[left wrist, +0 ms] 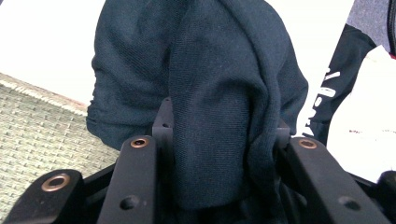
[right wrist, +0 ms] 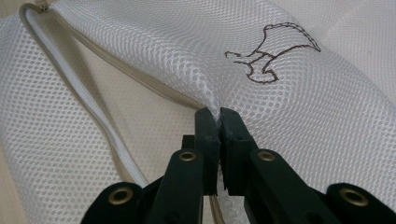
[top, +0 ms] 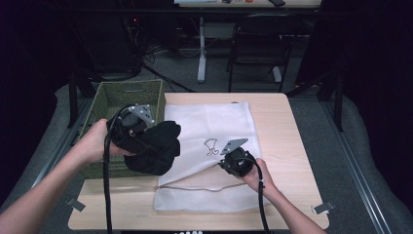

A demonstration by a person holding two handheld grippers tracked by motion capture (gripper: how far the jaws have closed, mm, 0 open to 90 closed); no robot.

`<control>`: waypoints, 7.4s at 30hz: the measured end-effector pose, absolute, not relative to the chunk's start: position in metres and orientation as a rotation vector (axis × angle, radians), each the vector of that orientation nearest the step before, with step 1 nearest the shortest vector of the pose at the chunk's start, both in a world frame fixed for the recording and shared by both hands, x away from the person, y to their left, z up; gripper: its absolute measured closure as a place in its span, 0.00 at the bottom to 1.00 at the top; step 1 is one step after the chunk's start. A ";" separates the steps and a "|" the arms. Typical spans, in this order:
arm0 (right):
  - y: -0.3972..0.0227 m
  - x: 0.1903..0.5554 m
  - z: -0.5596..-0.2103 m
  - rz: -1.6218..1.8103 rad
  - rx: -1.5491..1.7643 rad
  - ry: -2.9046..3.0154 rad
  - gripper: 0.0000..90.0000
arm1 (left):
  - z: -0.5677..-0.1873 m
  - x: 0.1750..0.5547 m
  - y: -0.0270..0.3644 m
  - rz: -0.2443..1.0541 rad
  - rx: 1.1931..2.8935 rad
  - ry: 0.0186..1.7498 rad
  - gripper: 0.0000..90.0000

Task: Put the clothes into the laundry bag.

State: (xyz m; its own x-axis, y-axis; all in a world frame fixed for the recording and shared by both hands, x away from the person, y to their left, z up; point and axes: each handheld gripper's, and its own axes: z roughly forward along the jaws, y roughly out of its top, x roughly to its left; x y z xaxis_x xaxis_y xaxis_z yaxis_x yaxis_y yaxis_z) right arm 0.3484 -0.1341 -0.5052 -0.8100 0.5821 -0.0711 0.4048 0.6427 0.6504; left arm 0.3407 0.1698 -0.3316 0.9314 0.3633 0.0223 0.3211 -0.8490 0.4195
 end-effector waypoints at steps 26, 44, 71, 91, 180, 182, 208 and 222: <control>-0.131 0.353 -0.502 0.983 0.857 2.551 0.97 | -0.374 0.318 0.145 0.031 2.654 0.372 0.68; -0.136 0.353 -0.494 1.043 0.902 2.517 0.97 | -0.409 0.306 0.118 0.000 2.652 0.287 0.68; -0.139 0.347 -0.477 1.122 0.887 2.462 0.97 | -0.473 0.317 0.051 0.080 2.663 0.375 0.68; -0.137 0.345 -0.480 1.104 0.872 2.506 0.97 | -0.506 0.339 0.047 0.268 2.568 0.602 0.61; -0.147 0.347 -0.476 1.195 0.955 2.514 0.97 | -0.523 0.318 0.055 0.383 2.367 0.716 0.38; -0.148 0.347 -0.476 1.195 0.956 2.514 0.97 | -0.520 0.315 0.058 0.375 2.370 0.705 0.37; -0.145 0.348 -0.478 1.189 0.953 2.533 0.97 | -0.549 0.318 0.054 0.427 2.355 0.822 0.83; -0.151 0.347 -0.462 1.306 0.986 2.485 0.97 | -0.538 0.333 0.042 0.521 2.174 0.917 0.86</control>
State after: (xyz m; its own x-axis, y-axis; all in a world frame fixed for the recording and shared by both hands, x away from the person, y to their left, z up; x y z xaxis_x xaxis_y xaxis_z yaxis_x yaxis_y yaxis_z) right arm 0.3465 -0.1511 -0.4621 -0.7679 0.6226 0.1505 0.4772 0.3992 0.7829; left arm 0.3332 0.0421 -0.5384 0.6667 0.7401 0.0877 0.4539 -0.4966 0.7398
